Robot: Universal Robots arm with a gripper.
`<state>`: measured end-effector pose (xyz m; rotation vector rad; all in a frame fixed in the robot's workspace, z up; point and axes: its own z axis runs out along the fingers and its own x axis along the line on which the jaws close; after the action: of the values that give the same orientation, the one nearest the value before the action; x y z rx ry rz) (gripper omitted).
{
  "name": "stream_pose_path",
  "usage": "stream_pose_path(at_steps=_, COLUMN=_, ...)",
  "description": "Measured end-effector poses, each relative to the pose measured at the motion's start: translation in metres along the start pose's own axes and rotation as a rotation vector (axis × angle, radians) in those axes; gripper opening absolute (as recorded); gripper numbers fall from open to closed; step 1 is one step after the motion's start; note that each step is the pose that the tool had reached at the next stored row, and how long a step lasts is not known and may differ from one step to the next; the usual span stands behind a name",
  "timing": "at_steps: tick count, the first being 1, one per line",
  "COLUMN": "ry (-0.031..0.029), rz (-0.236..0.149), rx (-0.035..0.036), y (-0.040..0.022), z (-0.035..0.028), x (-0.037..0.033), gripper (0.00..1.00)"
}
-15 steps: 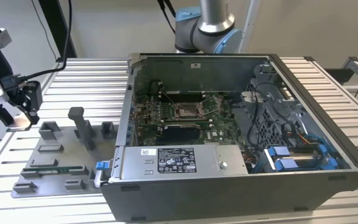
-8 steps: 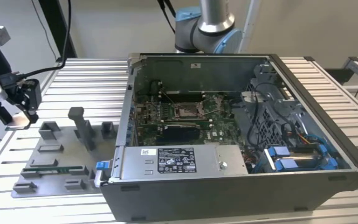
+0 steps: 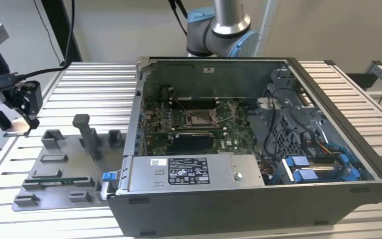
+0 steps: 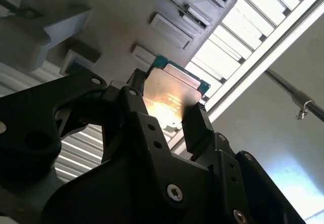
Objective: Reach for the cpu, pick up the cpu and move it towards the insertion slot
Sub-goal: 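Pick up the cpu and move it towards the insertion slot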
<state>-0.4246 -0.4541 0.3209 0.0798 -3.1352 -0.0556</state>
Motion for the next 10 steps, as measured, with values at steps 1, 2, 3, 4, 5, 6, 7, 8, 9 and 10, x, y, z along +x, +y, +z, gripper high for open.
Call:
stream_pose_path(at_steps=1, ry=0.0, rz=0.0, rx=0.0, y=0.0, z=-0.0012, x=0.0, gripper=0.0)
stream_pose_path(at_steps=2, ry=-0.0001, rz=0.0, rx=0.0, y=0.0, z=-0.0022, x=-0.0001, gripper=0.0)
stream_pose_path(at_steps=3, ry=0.0, rz=0.0, rx=0.0, y=0.0, z=-0.0032, x=-0.0001, gripper=0.0)
stream_pose_path(at_steps=4, ry=-0.0001, rz=0.0, rx=0.0, y=0.0001, z=-0.0044, x=0.0, gripper=0.0)
stream_pose_path(at_steps=5, ry=0.0001, rz=0.0, rx=0.0, y=0.0001, z=-0.0056, x=0.0, gripper=0.0)
stream_pose_path(at_steps=6, ry=0.0, rz=0.0, rx=0.0, y=0.0002, z=-0.0065, x=0.0, gripper=0.0)
stream_pose_path(at_steps=7, ry=-0.0001, rz=0.001, rx=0.0, y=0.0002, z=-0.0072, x=0.0, gripper=0.0)
stream_pose_path(at_steps=8, ry=0.0, rz=0.001, rx=0.0, y=0.0002, z=-0.0081, x=0.0, gripper=0.0)
stream_pose_path(at_steps=9, ry=0.0, rz=0.002, rx=0.0, y=0.0003, z=-0.0092, x=0.0, gripper=0.0)
stream_pose_path(at_steps=10, ry=-0.0002, rz=0.002, rx=-0.0001, y=0.0004, z=-0.0105, x=0.0001, gripper=0.0)
